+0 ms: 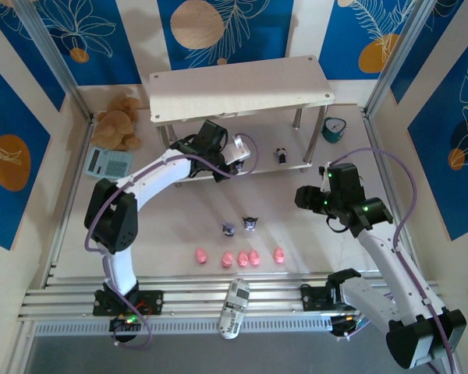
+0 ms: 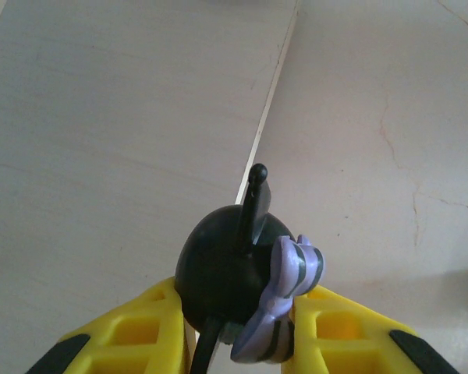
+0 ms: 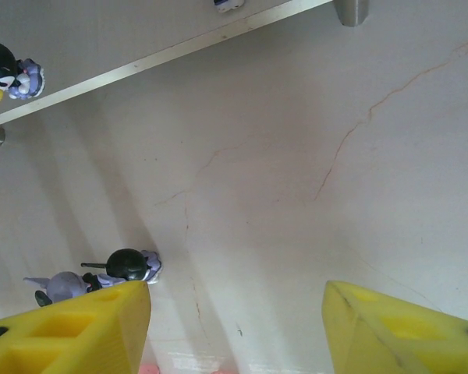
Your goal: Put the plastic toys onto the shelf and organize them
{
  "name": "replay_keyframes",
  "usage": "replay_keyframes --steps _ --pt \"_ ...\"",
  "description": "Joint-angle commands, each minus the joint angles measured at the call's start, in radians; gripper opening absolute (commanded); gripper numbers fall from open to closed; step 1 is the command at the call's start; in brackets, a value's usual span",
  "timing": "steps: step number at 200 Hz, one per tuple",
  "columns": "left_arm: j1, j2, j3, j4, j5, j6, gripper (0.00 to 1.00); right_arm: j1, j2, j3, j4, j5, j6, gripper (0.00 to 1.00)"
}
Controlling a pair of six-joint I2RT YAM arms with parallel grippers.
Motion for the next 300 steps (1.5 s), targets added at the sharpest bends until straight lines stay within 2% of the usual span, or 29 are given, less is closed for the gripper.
replay_keyframes --steps 1,129,235,300 --pt "-0.011 0.038 0.062 0.037 0.043 0.025 0.22 -0.010 -0.013 -0.004 0.005 -0.008 0.011 0.61" --pt "-0.071 0.239 0.240 0.098 0.029 0.026 0.24 -0.047 -0.002 -0.030 0.032 -0.036 -0.006 0.61" --pt "-0.074 0.310 0.300 0.151 -0.026 0.032 0.25 -0.076 -0.009 -0.048 0.053 -0.074 -0.007 0.61" --pt "-0.073 0.343 0.359 0.095 0.008 0.037 0.30 -0.083 -0.007 -0.052 0.059 -0.082 -0.006 0.61"
